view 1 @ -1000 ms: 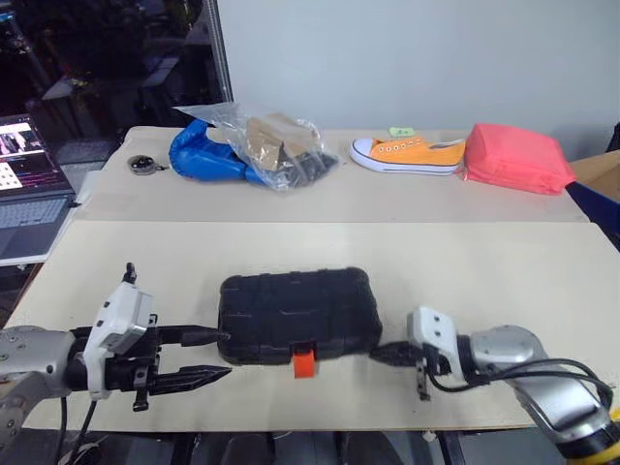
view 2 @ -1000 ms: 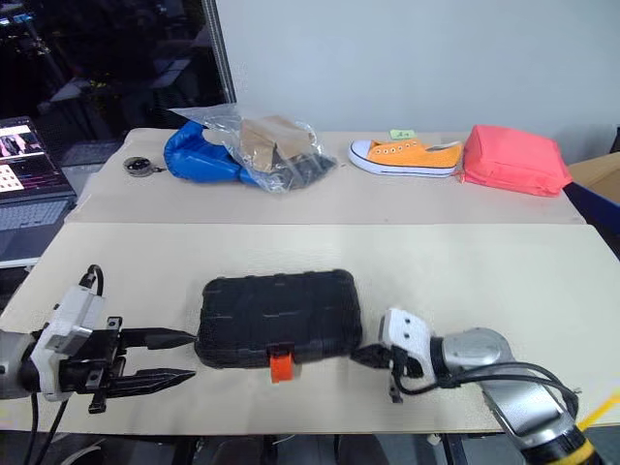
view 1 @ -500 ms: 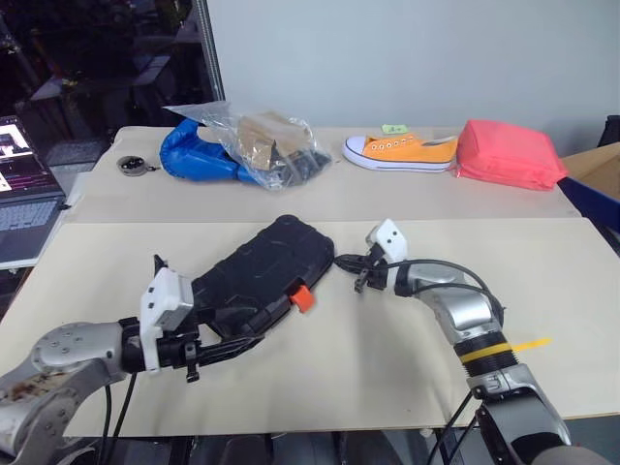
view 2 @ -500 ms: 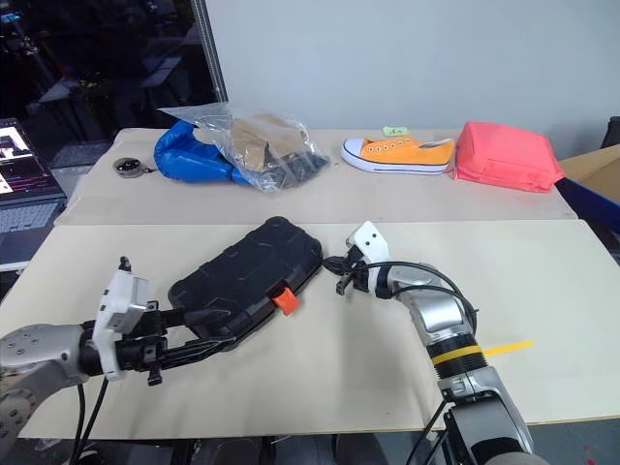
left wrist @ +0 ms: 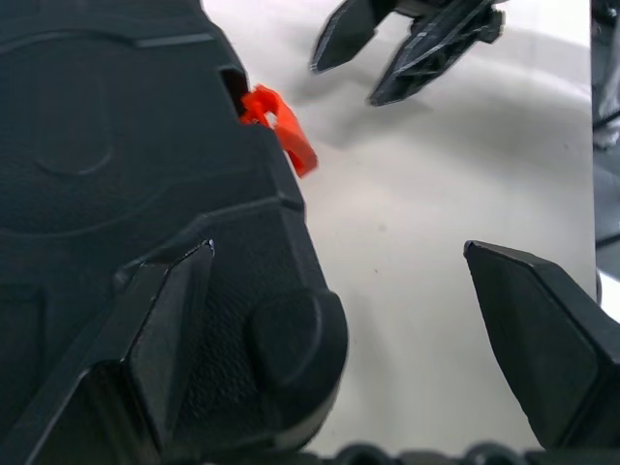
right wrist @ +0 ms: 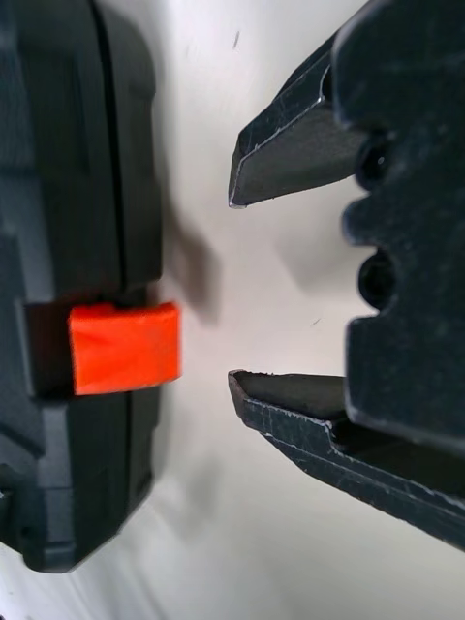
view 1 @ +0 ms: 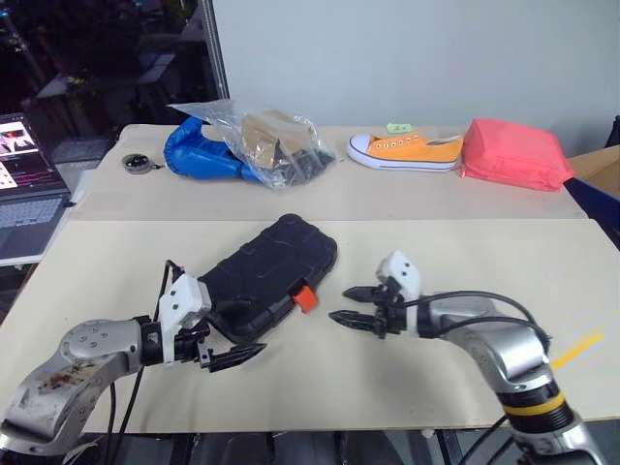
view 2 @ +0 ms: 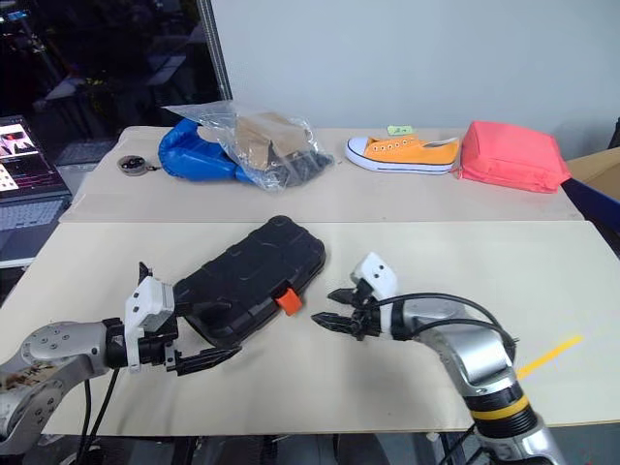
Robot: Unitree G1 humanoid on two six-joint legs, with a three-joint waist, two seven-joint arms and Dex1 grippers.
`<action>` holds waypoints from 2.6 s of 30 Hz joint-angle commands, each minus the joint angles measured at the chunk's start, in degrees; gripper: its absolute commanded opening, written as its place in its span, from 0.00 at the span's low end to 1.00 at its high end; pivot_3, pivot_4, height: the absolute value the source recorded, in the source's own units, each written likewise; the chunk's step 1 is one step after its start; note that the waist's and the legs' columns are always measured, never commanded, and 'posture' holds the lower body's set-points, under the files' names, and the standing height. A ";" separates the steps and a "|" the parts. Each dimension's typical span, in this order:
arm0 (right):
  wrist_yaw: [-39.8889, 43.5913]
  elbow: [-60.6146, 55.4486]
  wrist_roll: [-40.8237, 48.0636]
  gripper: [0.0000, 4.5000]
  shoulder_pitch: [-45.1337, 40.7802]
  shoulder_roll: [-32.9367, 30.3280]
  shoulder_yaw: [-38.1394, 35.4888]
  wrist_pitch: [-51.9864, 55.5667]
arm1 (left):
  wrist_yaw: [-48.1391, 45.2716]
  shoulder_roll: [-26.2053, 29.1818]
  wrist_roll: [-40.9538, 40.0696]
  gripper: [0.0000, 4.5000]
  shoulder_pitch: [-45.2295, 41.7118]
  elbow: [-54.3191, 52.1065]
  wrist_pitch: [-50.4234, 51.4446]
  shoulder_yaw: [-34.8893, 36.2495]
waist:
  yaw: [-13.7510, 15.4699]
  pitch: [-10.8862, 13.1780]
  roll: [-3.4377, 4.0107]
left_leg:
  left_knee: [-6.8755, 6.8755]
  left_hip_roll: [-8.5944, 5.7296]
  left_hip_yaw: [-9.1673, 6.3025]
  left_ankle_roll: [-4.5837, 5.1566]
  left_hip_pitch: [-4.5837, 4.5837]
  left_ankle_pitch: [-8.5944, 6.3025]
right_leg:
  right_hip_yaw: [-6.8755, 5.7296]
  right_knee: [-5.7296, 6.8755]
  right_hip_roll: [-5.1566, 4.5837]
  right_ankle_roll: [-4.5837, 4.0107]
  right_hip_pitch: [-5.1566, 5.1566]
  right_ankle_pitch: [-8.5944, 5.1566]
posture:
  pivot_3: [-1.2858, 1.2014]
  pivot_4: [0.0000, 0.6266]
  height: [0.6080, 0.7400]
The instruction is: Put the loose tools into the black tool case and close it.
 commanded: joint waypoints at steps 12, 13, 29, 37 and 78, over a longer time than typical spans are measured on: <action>-11.60 -4.80 -0.22 0.71 -2.67 8.32 3.87 6.89 | -1.64 0.64 1.31 1.00 -0.12 0.20 0.63 -0.75 | 0.31 -0.03 0.04 | -0.02 0.01 0.11 0.00 -0.11 0.00 | -0.01 -0.01 -0.01 0.00 -0.07 0.00 | 0.52 0.24 1.00; -11.85 -4.90 -0.21 0.71 -2.78 8.55 3.97 7.20 | -1.64 0.68 1.23 1.00 -0.03 0.13 0.72 -0.62 | 0.30 -0.03 0.04 | -0.02 0.02 0.11 0.00 -0.11 0.00 | -0.01 -0.01 -0.01 0.00 -0.07 0.00 | 0.52 0.24 1.00; -16.67 -5.90 -1.35 0.28 -3.46 10.60 6.17 8.31 | -1.81 1.15 0.96 1.00 1.69 -0.98 1.55 1.05 | 0.05 -0.03 0.04 | -0.04 0.03 0.09 0.00 -0.10 0.00 | -0.02 -0.01 0.00 0.00 -0.09 -0.01 | 0.52 0.24 1.00; -14.98 -5.12 -2.09 0.28 -5.44 10.68 7.57 5.79 | -1.73 1.02 1.14 1.00 1.06 -0.90 1.94 0.41 | -0.06 -0.03 0.04 | -0.03 0.03 0.09 0.00 -0.10 0.00 | -0.03 0.01 0.00 0.00 -0.09 -0.01 | 0.52 0.24 1.00; -4.30 8.85 -4.60 0.02 -12.24 9.87 9.13 0.76 | -1.52 -0.50 3.36 1.00 2.28 2.36 -1.95 -0.61 | -0.95 -0.04 0.03 | -0.03 0.02 -0.13 0.01 0.07 -0.01 | 0.03 0.14 0.00 0.00 -0.02 -0.02 | 0.52 0.24 1.00</action>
